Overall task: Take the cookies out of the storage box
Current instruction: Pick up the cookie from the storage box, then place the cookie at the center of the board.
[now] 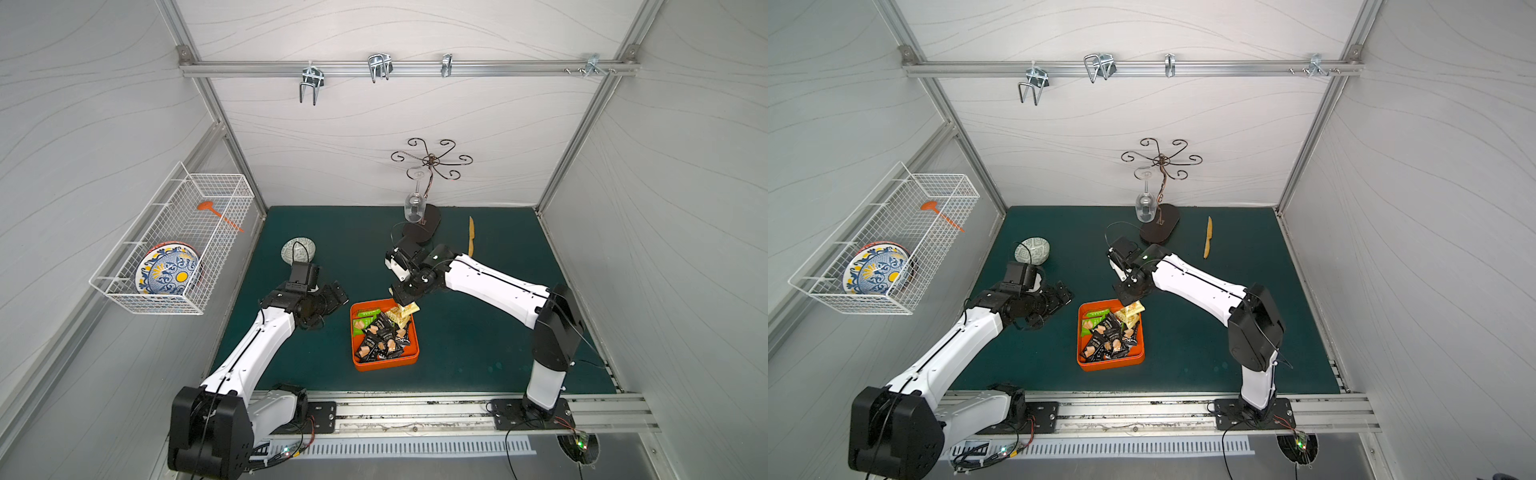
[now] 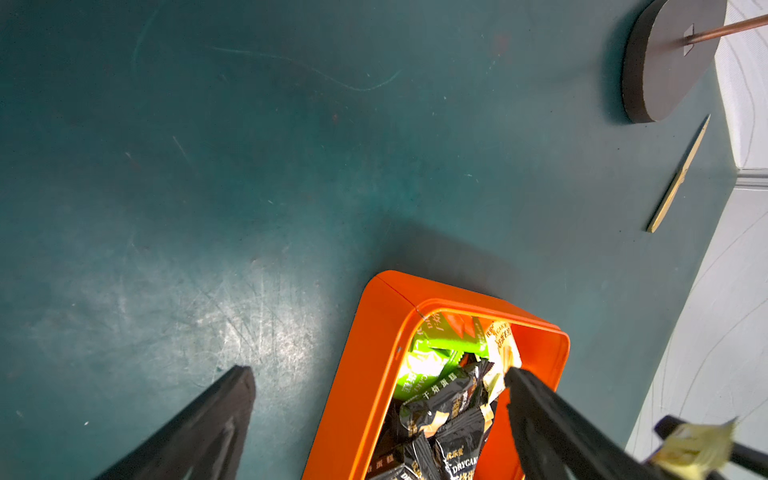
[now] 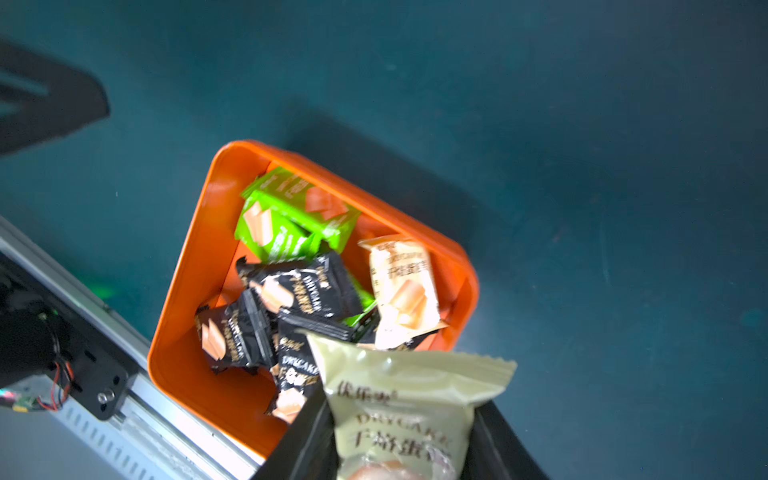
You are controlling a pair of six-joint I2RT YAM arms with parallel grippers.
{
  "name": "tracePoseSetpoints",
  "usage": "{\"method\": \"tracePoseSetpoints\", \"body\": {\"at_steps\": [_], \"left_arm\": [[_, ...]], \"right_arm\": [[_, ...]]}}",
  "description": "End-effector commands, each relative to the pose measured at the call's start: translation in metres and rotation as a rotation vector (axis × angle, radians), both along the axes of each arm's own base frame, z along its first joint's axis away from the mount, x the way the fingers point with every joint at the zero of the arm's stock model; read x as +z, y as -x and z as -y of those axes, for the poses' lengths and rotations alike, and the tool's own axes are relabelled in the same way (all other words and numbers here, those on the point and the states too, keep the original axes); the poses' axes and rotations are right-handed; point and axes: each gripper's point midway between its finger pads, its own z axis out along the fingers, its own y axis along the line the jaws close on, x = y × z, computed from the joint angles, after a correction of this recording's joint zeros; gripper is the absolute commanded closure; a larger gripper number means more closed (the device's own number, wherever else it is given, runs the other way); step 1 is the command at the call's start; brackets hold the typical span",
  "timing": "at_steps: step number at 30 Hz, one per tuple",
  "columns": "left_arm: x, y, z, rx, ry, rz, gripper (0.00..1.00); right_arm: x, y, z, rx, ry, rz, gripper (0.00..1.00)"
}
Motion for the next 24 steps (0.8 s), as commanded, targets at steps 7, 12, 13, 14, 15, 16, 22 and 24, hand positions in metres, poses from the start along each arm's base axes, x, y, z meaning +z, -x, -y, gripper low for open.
{"method": "tracePoseSetpoints", "body": {"at_steps": [7, 12, 13, 14, 15, 16, 22, 24], "left_arm": [[0.01, -0.018, 0.008, -0.03, 0.021, 0.027, 0.02], [0.009, -0.021, 0.012, -0.049, 0.032, 0.022, 0.02], [0.009, -0.022, 0.012, -0.053, 0.033, 0.022, 0.02], [0.009, -0.022, 0.013, -0.055, 0.033, 0.022, 0.02], [0.009, -0.021, 0.013, -0.058, 0.032, 0.021, 0.02], [0.009, -0.021, 0.013, -0.059, 0.034, 0.021, 0.02], [0.007, -0.018, 0.013, -0.06, 0.038, 0.02, 0.02], [0.006, -0.017, 0.013, -0.06, 0.036, 0.018, 0.02]], "right_arm": [[-0.026, -0.069, 0.084, -0.31, 0.059, -0.044, 0.57], [-0.059, -0.108, 0.109, -0.413, 0.111, -0.061, 0.57], [-0.066, -0.115, 0.112, -0.426, 0.123, -0.061, 0.57], [-0.071, -0.121, 0.114, -0.439, 0.129, -0.064, 0.57], [-0.077, -0.125, 0.116, -0.452, 0.132, -0.074, 0.57], [-0.084, -0.131, 0.119, -0.468, 0.139, -0.08, 0.57], [-0.104, -0.15, 0.117, -0.503, 0.127, -0.096, 0.56], [-0.109, -0.151, 0.115, -0.502, 0.126, -0.11, 0.56]]}}
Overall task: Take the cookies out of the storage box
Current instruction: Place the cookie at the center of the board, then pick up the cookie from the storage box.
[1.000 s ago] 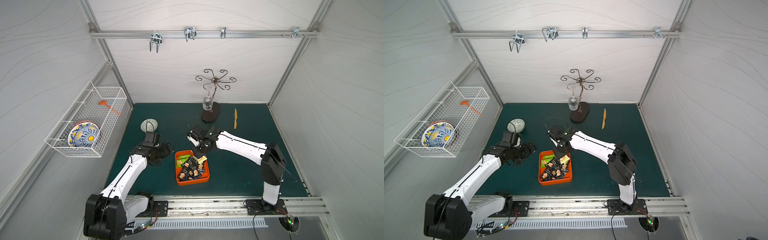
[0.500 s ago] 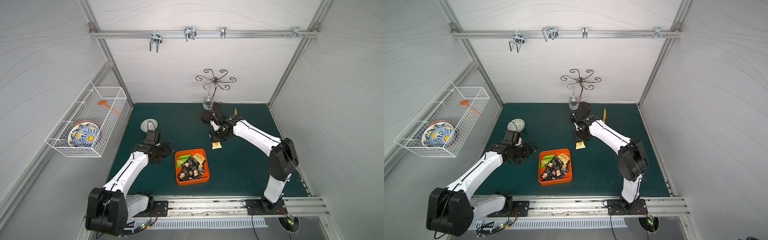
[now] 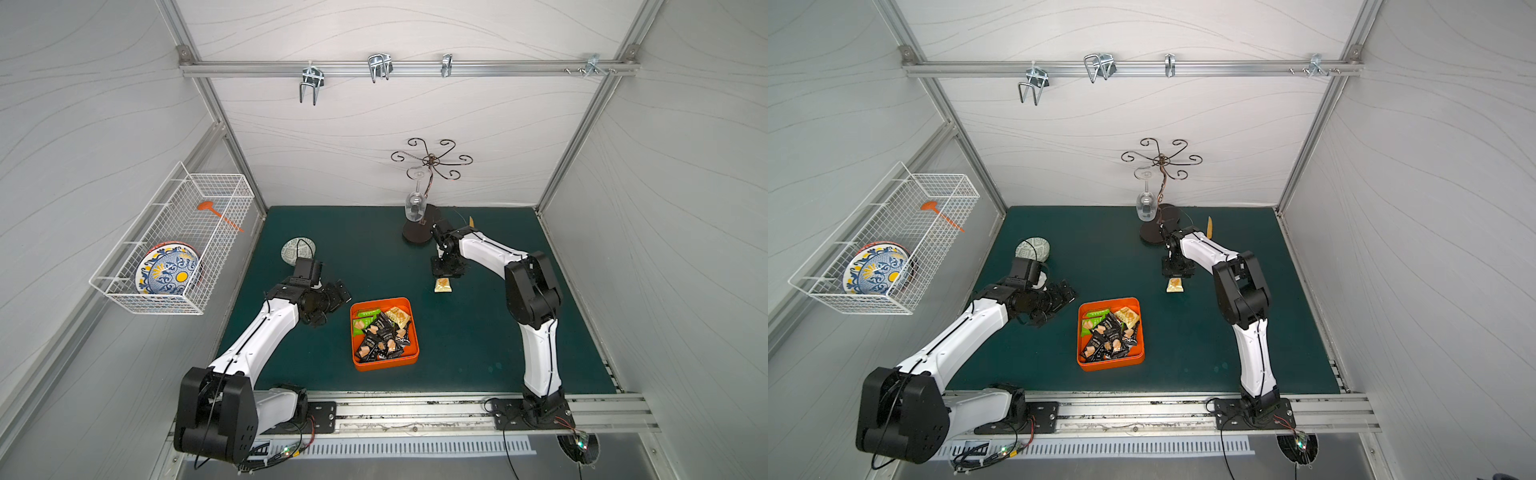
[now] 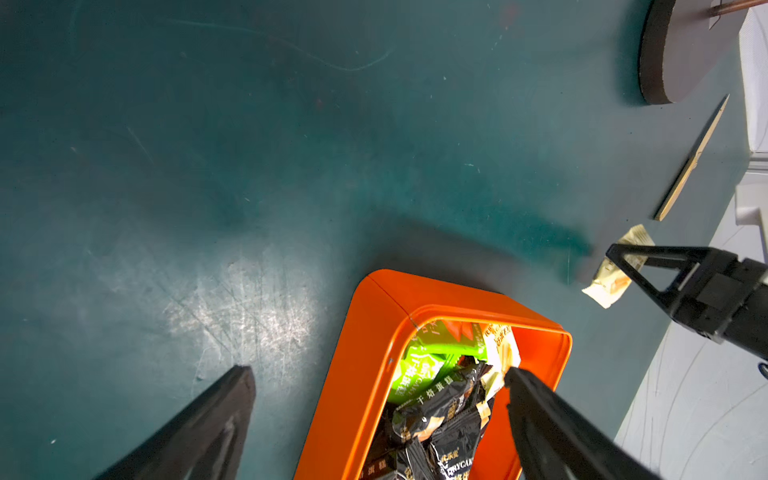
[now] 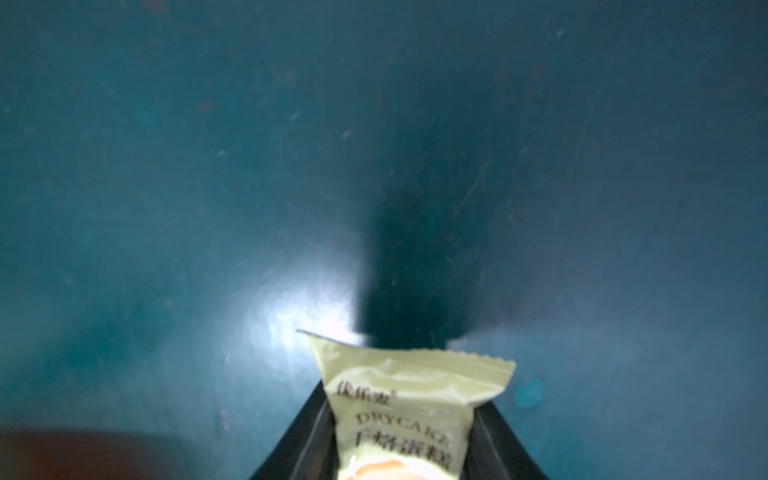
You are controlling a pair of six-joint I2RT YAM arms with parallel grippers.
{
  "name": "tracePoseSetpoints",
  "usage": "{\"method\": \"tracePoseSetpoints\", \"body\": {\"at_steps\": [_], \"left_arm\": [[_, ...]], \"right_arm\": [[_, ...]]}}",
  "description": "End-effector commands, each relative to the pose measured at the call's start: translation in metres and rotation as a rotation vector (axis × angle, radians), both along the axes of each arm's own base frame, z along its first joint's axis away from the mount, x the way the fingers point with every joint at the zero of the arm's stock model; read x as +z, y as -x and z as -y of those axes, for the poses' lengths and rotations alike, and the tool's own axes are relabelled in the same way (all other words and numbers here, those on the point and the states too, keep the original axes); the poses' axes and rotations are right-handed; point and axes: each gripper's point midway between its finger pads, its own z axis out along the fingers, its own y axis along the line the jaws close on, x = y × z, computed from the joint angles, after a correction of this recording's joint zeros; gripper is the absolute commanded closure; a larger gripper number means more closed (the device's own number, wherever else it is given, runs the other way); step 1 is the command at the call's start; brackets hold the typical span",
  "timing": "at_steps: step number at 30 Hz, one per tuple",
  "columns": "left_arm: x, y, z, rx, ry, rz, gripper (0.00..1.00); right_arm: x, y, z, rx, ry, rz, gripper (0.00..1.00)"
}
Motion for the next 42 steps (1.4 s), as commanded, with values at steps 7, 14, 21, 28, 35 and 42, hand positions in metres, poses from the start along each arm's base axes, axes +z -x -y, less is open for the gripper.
{"method": "tracePoseSetpoints", "body": {"at_steps": [7, 14, 21, 28, 35, 42], "left_arm": [[0.013, -0.012, 0.004, -0.026, 0.006, 0.062, 0.02], [0.012, -0.011, 0.004, -0.026, 0.003, 0.059, 0.02], [0.014, -0.012, 0.003, -0.021, 0.003, 0.065, 0.02], [0.014, -0.015, 0.006, -0.02, 0.02, 0.075, 0.02], [0.015, -0.014, 0.005, -0.017, 0.022, 0.078, 0.02], [0.011, -0.009, 0.005, -0.017, 0.021, 0.068, 0.02]], "right_arm": [[-0.013, -0.012, -0.004, -0.023, -0.004, -0.014, 0.53], [-0.004, -0.015, -0.004, -0.012, -0.007, 0.008, 0.46], [0.026, -0.013, -0.005, 0.005, -0.021, 0.049, 0.35], [0.067, 0.021, -0.012, 0.085, -0.029, 0.094, 0.29], [0.09, 0.098, -0.045, 0.255, -0.057, 0.073, 0.3], [0.1, 0.18, -0.086, 0.402, -0.097, 0.046, 0.31]]}}
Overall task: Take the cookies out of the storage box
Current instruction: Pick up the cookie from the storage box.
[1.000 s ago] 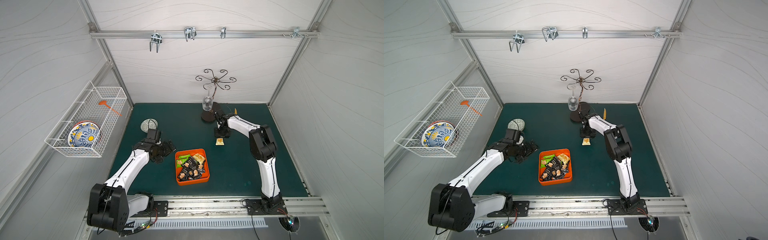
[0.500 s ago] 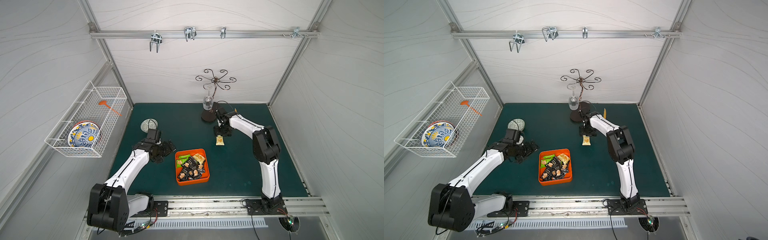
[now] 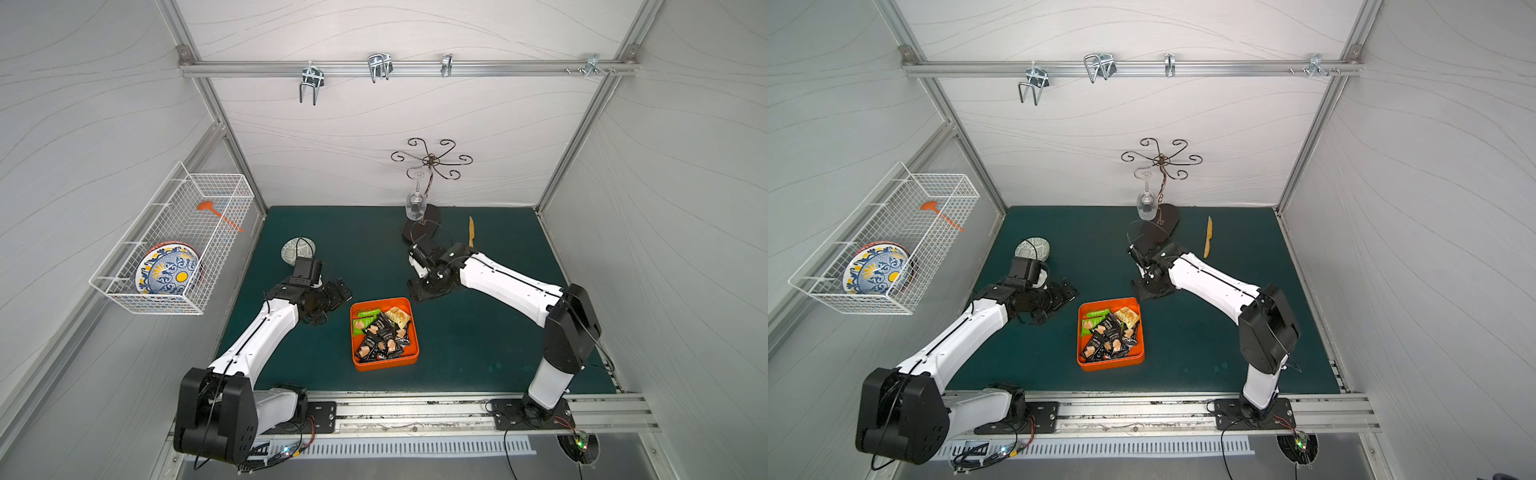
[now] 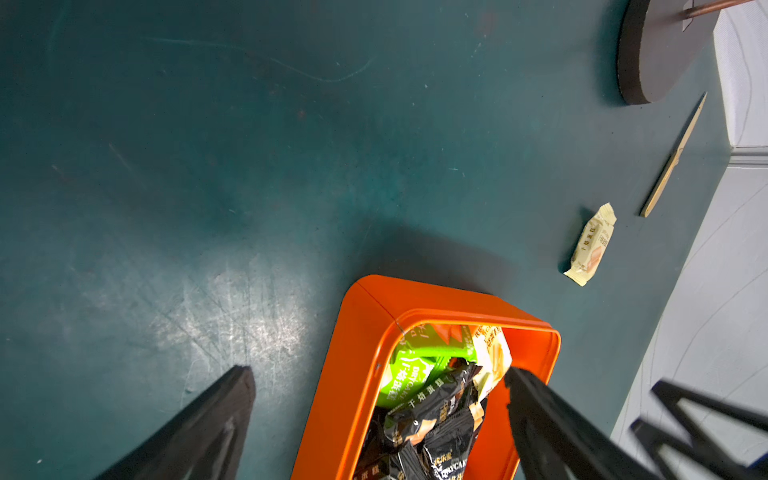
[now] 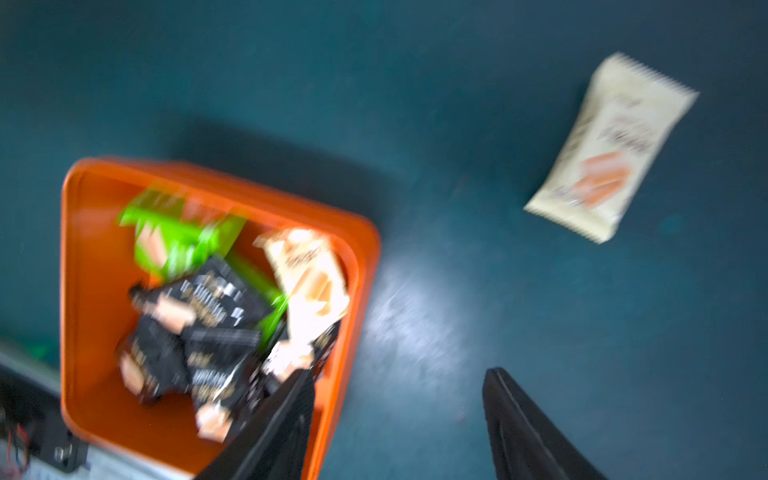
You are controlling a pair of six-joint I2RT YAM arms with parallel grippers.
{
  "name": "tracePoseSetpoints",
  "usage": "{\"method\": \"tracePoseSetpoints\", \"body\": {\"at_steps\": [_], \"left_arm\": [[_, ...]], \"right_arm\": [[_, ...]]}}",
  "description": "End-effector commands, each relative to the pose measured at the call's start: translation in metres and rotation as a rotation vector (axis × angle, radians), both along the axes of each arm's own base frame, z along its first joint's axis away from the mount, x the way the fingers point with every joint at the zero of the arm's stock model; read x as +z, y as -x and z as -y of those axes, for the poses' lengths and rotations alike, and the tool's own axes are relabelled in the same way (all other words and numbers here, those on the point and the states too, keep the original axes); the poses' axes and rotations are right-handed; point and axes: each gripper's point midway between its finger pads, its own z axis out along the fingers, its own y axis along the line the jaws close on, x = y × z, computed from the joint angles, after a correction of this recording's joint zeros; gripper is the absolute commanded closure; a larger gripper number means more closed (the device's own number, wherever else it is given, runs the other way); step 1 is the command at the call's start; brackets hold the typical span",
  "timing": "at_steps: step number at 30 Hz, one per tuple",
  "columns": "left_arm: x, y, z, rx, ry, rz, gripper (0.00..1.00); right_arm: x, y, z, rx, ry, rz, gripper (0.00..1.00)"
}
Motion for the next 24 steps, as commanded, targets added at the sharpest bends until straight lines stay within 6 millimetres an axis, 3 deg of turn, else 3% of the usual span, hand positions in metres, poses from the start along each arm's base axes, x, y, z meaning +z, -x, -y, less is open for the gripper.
{"method": "tracePoseSetpoints", "body": {"at_steps": [1, 5, 10, 18, 24], "left_arm": [[0.007, -0.004, 0.002, -0.006, 0.01, 0.036, 0.02], [0.005, 0.0, 0.0, -0.004, 0.002, 0.032, 0.02], [0.001, 0.005, -0.005, 0.006, -0.021, 0.022, 0.02], [-0.004, 0.007, -0.017, 0.066, 0.041, 0.003, 0.01], [-0.006, 0.008, -0.024, 0.083, 0.039, -0.006, 0.01]], "right_arm": [[0.008, 0.038, -0.008, 0.048, 0.0, -0.031, 0.31], [0.005, 0.072, -0.025, 0.136, -0.002, -0.047, 0.31], [-0.006, 0.094, -0.041, 0.211, 0.0, -0.068, 0.33], [-0.024, 0.115, -0.063, 0.294, -0.003, -0.123, 0.33], [-0.039, 0.113, -0.073, 0.292, 0.008, -0.131, 0.34]]}}
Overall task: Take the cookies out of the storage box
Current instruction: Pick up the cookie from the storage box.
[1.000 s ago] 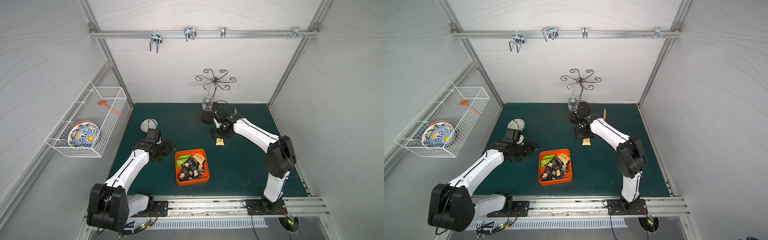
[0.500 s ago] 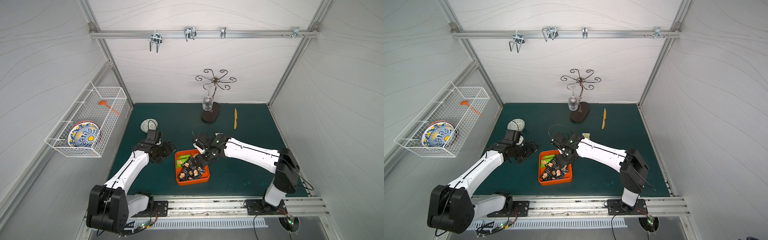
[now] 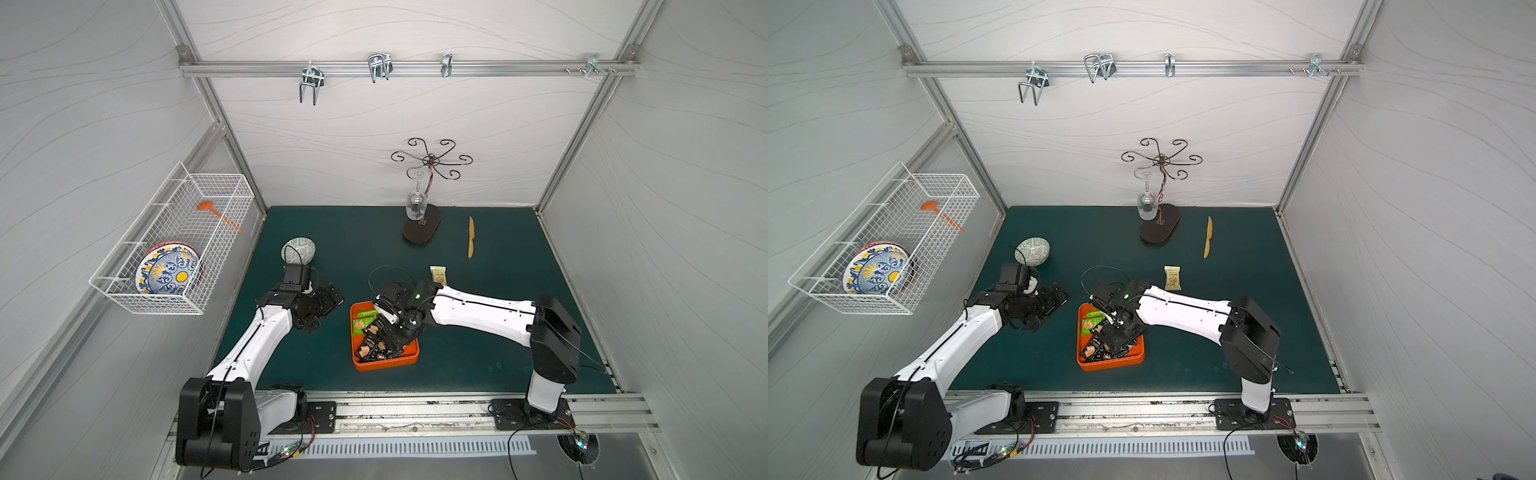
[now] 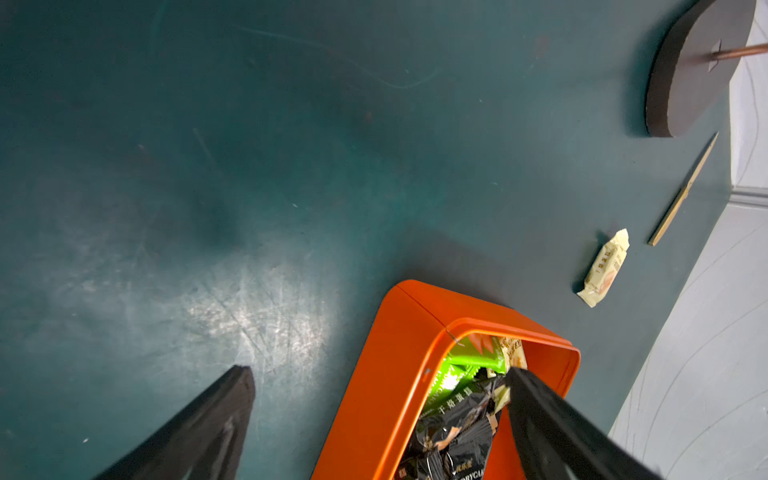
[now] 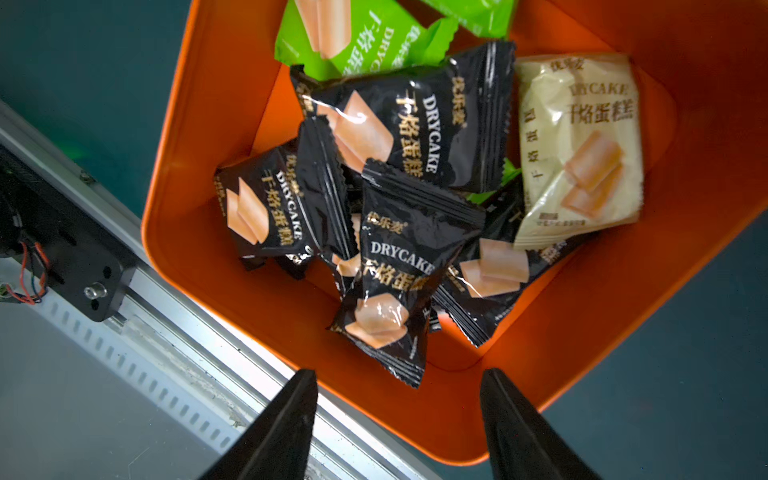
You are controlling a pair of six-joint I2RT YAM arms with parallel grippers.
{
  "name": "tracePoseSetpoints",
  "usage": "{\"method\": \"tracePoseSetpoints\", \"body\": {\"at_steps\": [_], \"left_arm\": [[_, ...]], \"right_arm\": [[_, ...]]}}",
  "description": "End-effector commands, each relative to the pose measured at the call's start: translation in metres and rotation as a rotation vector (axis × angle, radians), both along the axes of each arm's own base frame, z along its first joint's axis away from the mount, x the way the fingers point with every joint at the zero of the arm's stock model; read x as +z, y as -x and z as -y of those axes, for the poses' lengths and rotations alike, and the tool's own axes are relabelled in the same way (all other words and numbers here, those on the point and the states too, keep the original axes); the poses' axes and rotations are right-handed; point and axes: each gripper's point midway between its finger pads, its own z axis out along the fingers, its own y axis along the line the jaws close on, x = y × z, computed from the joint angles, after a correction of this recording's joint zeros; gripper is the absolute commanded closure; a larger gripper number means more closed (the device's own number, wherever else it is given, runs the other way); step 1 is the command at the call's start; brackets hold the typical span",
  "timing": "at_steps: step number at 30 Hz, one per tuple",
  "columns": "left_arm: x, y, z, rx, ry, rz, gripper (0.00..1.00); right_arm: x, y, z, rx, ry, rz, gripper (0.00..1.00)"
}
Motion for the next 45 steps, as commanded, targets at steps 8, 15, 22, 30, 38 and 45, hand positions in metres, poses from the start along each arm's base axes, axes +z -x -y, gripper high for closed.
{"method": "tracePoseSetpoints", "body": {"at_steps": [8, 15, 22, 30, 38, 45], "left_arm": [[0.006, 0.0, -0.002, -0.005, -0.001, 0.024, 0.01], [0.007, 0.0, -0.004, -0.005, -0.005, 0.029, 0.01], [0.009, 0.001, -0.004, -0.008, -0.007, 0.033, 0.01], [0.009, 0.0, -0.004, -0.007, -0.009, 0.036, 0.01], [0.009, 0.002, -0.004, -0.011, -0.013, 0.037, 0.01], [0.011, 0.001, -0.003, -0.014, -0.005, 0.038, 0.01]], "right_arm": [[-0.023, -0.002, -0.019, 0.009, 0.038, -0.021, 0.39], [-0.034, -0.005, -0.018, 0.002, 0.083, -0.021, 0.43], [-0.043, -0.005, -0.017, -0.008, 0.111, -0.033, 0.46], [-0.044, -0.006, -0.016, -0.013, 0.115, -0.027, 0.56], [-0.039, -0.008, -0.014, -0.015, 0.111, -0.011, 0.61], [-0.015, -0.011, -0.017, -0.024, 0.075, 0.007, 0.62]]}}
